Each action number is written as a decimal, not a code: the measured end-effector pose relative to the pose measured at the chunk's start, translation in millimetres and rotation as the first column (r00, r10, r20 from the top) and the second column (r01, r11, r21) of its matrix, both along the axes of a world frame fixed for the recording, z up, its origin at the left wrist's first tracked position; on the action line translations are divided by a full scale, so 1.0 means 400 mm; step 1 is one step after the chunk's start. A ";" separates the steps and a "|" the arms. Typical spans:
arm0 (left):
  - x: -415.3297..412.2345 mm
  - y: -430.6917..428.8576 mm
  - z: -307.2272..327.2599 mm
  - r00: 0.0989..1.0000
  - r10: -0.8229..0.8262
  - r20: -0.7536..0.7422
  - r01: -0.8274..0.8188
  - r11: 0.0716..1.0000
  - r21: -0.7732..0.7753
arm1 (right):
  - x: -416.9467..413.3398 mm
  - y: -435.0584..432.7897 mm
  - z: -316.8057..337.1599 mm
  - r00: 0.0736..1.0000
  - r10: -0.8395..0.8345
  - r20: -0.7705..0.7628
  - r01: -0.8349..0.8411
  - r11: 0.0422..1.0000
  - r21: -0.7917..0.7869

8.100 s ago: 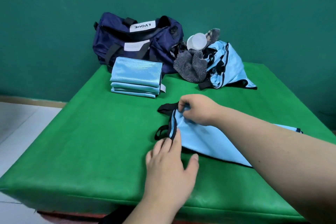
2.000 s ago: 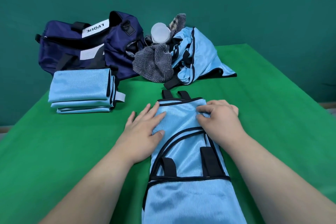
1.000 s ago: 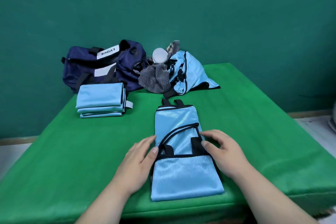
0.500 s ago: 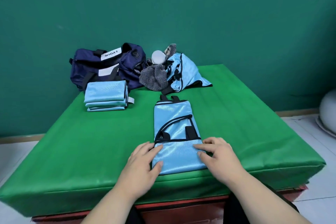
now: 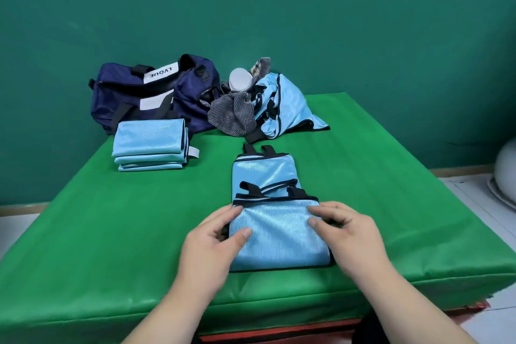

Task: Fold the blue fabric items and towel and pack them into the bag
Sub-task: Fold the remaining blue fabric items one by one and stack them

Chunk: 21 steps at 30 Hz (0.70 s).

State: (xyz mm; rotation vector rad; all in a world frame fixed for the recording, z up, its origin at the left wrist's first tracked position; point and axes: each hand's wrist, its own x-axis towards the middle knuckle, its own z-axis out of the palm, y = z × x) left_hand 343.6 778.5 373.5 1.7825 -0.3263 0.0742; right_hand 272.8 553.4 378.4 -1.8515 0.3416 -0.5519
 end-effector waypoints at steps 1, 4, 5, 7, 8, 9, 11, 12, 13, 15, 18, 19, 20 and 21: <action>0.020 -0.013 0.005 0.999 -0.007 -0.031 0.005 0.998 -0.055 | 0.018 -0.002 0.007 0.999 -0.016 0.031 0.016 1.000 0.010; 0.093 -0.051 0.026 0.995 -0.032 -0.100 0.022 0.994 -0.103 | 0.090 -0.010 0.031 0.994 -0.063 0.087 0.064 0.998 -0.010; 0.125 -0.062 0.033 0.995 -0.023 -0.092 0.015 0.997 -0.079 | 0.118 -0.015 0.039 0.993 -0.074 0.093 0.076 0.997 -0.024; 0.193 -0.079 0.045 0.998 -0.001 -0.058 -0.001 1.000 -0.028 | 0.182 -0.029 0.054 0.992 -0.082 0.093 0.087 0.995 -0.047; 0.227 -0.086 0.050 0.999 0.002 -0.040 -0.003 1.000 -0.009 | 0.217 -0.037 0.061 0.992 -0.084 0.092 0.089 0.995 -0.051; 0.258 -0.096 0.055 1.000 0.006 -0.025 -0.006 1.000 0.022 | 0.252 -0.045 0.068 0.992 -0.085 0.089 0.091 0.994 -0.063; 0.321 -0.117 0.062 0.999 0.025 0.020 -0.028 0.988 0.151 | 0.322 -0.065 0.069 0.994 -0.087 0.059 0.095 0.984 -0.147; 0.349 -0.126 0.062 0.999 0.022 0.035 -0.030 0.973 0.228 | 0.355 -0.075 0.060 0.996 -0.083 0.020 0.085 0.972 -0.221; 0.377 -0.132 0.055 0.999 0.009 0.044 -0.023 0.951 0.308 | 0.383 -0.084 0.045 0.997 -0.069 -0.038 0.054 0.950 -0.306; 0.419 -0.136 0.026 0.998 -0.048 0.037 0.025 0.881 0.473 | 0.422 -0.099 0.007 0.983 -0.027 -0.184 -0.058 0.893 -0.446; 0.453 -0.131 -0.027 0.994 -0.103 0.021 0.073 0.819 0.569 | 0.443 -0.113 -0.021 0.958 -0.015 -0.287 -0.121 0.885 -0.450; 0.461 -0.129 -0.035 0.992 -0.121 0.021 0.087 0.811 0.579 | 0.448 -0.116 -0.021 0.959 -0.001 -0.283 -0.123 0.899 -0.420; 0.468 -0.129 -0.038 0.990 -0.142 0.008 0.110 0.799 0.591 | 0.453 -0.118 -0.019 0.957 0.018 -0.289 -0.136 0.908 -0.396; 0.476 -0.131 -0.036 0.987 -0.160 -0.012 0.135 0.791 0.597 | 0.458 -0.119 -0.015 0.949 0.031 -0.313 -0.157 0.909 -0.386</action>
